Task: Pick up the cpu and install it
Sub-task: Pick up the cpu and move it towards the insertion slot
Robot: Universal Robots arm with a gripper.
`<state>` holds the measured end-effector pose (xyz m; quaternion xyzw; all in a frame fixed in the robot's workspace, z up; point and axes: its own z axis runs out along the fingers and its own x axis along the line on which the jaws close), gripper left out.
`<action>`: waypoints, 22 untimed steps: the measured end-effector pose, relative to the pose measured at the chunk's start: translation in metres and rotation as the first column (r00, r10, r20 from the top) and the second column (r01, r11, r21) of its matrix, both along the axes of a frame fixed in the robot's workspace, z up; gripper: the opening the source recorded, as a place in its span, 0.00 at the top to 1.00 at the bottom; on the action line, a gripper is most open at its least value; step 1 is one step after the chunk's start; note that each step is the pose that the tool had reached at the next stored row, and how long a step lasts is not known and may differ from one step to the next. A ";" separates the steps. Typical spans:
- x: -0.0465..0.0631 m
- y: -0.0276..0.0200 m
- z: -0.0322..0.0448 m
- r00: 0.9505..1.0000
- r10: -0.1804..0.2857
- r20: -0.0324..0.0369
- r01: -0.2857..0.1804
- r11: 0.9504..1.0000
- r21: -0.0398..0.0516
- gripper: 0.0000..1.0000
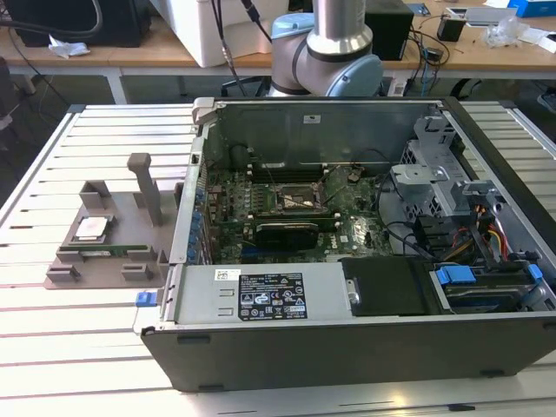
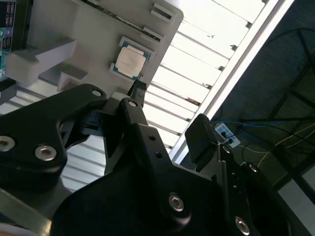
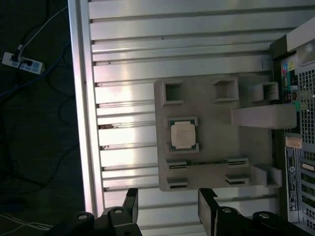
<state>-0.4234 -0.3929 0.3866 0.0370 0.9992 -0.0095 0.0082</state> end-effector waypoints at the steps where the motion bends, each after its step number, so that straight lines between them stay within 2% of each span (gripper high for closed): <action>1: 0.001 0.0003 -0.0013 1.000 0.000 -0.001 0.000 1.000 0.000 0.40; 7: 0.004 0.0005 -0.0115 1.000 0.000 -0.009 0.000 1.000 0.000 0.40; 15: 0.007 0.0008 -0.0260 1.000 0.000 -0.013 0.000 1.000 0.000 0.40; 22: 0.007 0.0008 -0.0328 1.000 0.000 -0.015 0.000 1.000 0.000 0.40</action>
